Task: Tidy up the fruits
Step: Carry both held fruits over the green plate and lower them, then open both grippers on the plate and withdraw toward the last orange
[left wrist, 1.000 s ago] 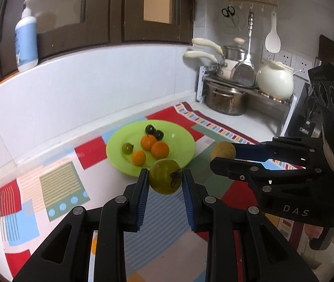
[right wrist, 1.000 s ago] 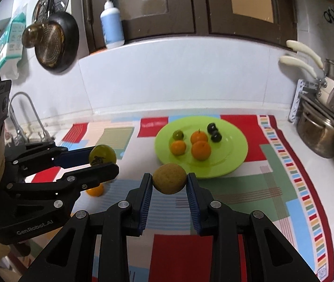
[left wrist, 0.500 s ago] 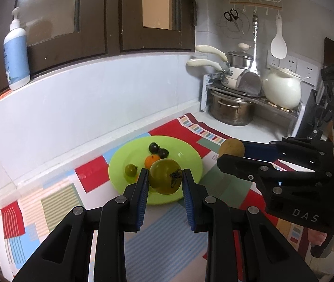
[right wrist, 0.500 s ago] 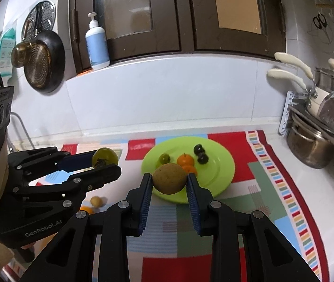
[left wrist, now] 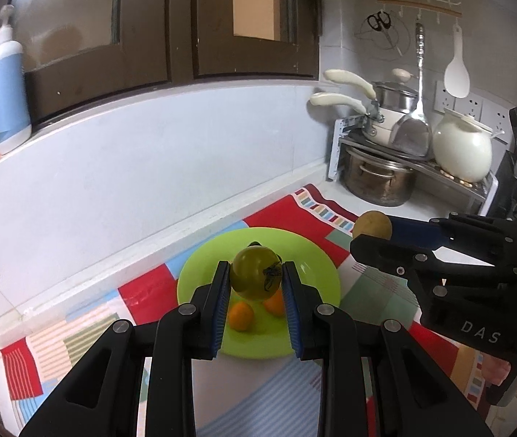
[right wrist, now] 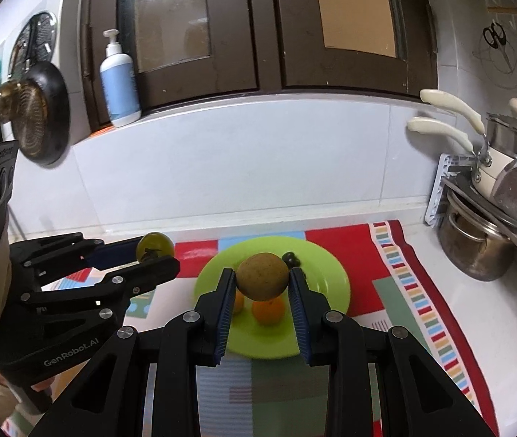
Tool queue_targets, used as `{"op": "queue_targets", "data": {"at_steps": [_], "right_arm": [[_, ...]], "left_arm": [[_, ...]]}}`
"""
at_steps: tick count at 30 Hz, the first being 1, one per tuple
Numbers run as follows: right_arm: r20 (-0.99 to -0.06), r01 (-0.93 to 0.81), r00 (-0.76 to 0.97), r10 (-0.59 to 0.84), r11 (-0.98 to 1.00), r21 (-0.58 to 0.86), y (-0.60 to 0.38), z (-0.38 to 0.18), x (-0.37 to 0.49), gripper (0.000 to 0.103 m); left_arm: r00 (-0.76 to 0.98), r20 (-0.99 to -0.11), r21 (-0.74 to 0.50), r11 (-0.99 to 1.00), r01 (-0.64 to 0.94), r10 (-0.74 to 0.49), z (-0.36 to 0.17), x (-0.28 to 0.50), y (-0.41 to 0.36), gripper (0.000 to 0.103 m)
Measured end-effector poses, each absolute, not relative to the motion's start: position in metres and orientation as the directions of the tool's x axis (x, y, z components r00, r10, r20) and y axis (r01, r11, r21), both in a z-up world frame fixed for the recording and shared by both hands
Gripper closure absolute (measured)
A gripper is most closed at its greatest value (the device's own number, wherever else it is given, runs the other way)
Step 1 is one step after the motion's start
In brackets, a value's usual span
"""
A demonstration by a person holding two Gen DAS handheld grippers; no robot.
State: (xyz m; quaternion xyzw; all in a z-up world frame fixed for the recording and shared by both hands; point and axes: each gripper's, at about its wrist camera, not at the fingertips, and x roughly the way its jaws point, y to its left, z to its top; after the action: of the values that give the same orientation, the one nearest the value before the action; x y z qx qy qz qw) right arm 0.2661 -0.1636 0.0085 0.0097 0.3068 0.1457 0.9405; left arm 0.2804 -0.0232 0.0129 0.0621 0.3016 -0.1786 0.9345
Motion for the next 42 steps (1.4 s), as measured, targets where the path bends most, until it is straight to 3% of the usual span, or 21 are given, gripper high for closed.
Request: {"op": "queue_targets", "data": {"at_steps": [20, 39, 42], "right_arm": [[-0.701, -0.219, 0.673, 0.236, 0.969, 0.116, -0.168, -0.038, 0.371, 0.072], [-0.762, -0.193, 0.604, 0.234, 0.970, 0.145, -0.172, -0.090, 0.421, 0.072], [-0.769, -0.191, 0.597, 0.229, 0.971, 0.141, -0.173, -0.092, 0.422, 0.071]], "left_arm": [[0.639, -0.707, -0.084, 0.933, 0.350, -0.303, -0.034, 0.392, -0.028, 0.075], [0.578, -0.770, -0.058, 0.931, 0.360, -0.271, -0.078, 0.435, -0.039, 0.075], [0.593, -0.763, -0.037, 0.933, 0.358, -0.258, -0.077, 0.434, -0.041, 0.066]]}}
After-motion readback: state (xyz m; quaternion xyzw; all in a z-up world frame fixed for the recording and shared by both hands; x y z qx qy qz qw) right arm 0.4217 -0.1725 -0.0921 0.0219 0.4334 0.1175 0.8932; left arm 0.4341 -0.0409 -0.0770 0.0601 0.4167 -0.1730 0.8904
